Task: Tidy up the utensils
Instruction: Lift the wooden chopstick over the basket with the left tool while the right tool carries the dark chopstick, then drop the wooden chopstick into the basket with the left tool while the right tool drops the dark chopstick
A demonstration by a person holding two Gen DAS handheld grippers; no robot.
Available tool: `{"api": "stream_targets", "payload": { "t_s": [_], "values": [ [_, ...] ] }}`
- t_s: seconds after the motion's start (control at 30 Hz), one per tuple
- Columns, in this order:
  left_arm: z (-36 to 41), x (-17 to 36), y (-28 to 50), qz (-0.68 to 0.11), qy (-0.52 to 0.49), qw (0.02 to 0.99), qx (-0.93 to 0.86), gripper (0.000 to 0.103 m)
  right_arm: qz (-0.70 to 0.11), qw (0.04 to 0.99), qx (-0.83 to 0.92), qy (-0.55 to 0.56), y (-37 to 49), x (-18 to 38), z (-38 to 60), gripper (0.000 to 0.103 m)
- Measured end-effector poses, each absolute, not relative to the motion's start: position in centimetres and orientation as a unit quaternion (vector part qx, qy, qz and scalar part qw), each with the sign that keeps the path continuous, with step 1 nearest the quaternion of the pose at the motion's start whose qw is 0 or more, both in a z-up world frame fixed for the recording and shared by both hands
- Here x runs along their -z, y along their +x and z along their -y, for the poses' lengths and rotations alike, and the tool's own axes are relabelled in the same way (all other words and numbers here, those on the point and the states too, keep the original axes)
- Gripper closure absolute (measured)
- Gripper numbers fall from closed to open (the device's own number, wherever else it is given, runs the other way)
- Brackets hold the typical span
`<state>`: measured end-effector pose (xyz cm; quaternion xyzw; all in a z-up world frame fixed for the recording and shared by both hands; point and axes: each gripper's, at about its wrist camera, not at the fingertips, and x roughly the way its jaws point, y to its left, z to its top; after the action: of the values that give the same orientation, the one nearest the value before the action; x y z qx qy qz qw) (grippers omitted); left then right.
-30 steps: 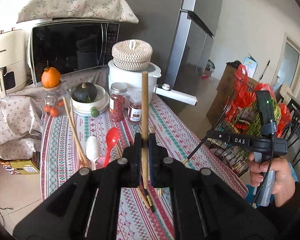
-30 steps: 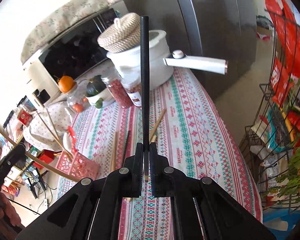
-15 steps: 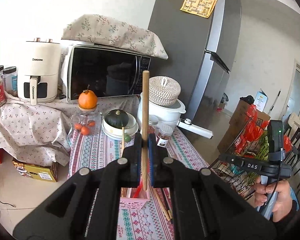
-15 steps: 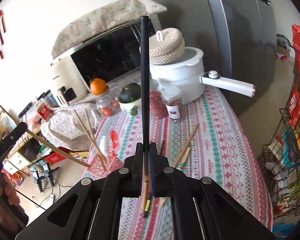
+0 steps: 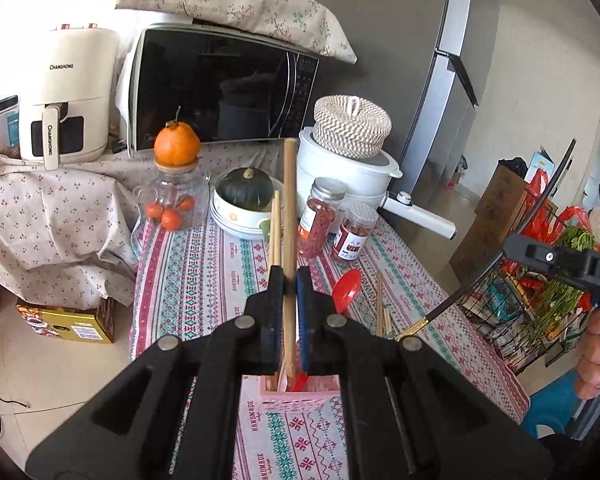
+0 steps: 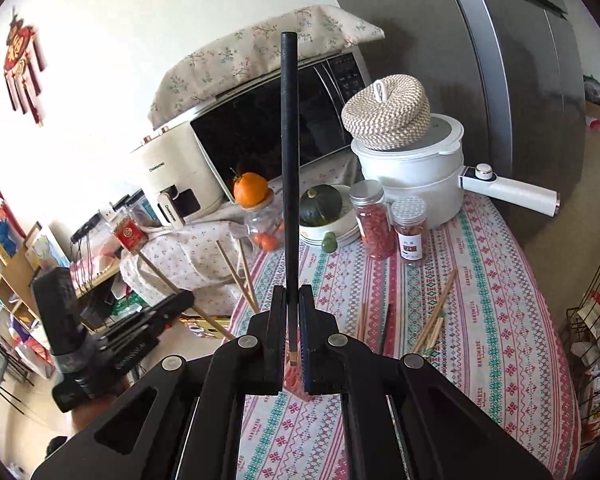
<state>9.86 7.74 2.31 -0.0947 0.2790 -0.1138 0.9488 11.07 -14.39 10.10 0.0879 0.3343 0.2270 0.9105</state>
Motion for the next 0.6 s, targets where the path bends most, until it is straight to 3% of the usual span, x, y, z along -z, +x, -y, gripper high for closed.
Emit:
{"api": "stream_targets", "payload": {
  "t_s": [0.13, 0.2, 0.27, 0.4, 0.47, 0.53, 0.6],
  "values": [
    [-7.7, -1.0, 11.0, -0.291, -0.11, 0.942, 0.128, 0.095, -0.343, 0.905, -0.236, 0.093, 11.7, -9.6, 13.0, 0.098],
    [-8.2, -0.6, 11.4, -0.296, -0.14, 0.935, 0.136, 0.082, -0.348, 0.902, -0.237, 0.096, 12.1, -9.2, 12.5, 0.098],
    [-8.8, -0.6, 11.3, -0.294, -0.16, 0.934, 0.127, 0.063, -0.353, 0.9, -0.236, 0.094, 12.4, -8.8, 12.1, 0.098],
    [-9.1, -1.2, 10.4, -0.304, -0.151, 0.935, 0.104, 0.051, -0.377, 0.893, -0.229, 0.087, 13.7, -7.4, 11.3, 0.098],
    [-9.1, -1.2, 10.0, -0.318, -0.14, 0.934, 0.082, 0.034, -0.396, 0.886, -0.228, 0.083, 14.4, -6.6, 10.7, 0.098],
    [-9.3, -0.8, 9.7, -0.342, -0.125, 0.93, 0.056, 0.024, -0.411, 0.88, -0.227, 0.072, 14.9, -5.8, 10.1, 0.098],
    [-9.6, -0.2, 9.4, -0.363, -0.117, 0.923, 0.04, 0.021, -0.423, 0.874, -0.229, 0.063, 15.3, -5.3, 9.5, 0.098]
  ]
}}
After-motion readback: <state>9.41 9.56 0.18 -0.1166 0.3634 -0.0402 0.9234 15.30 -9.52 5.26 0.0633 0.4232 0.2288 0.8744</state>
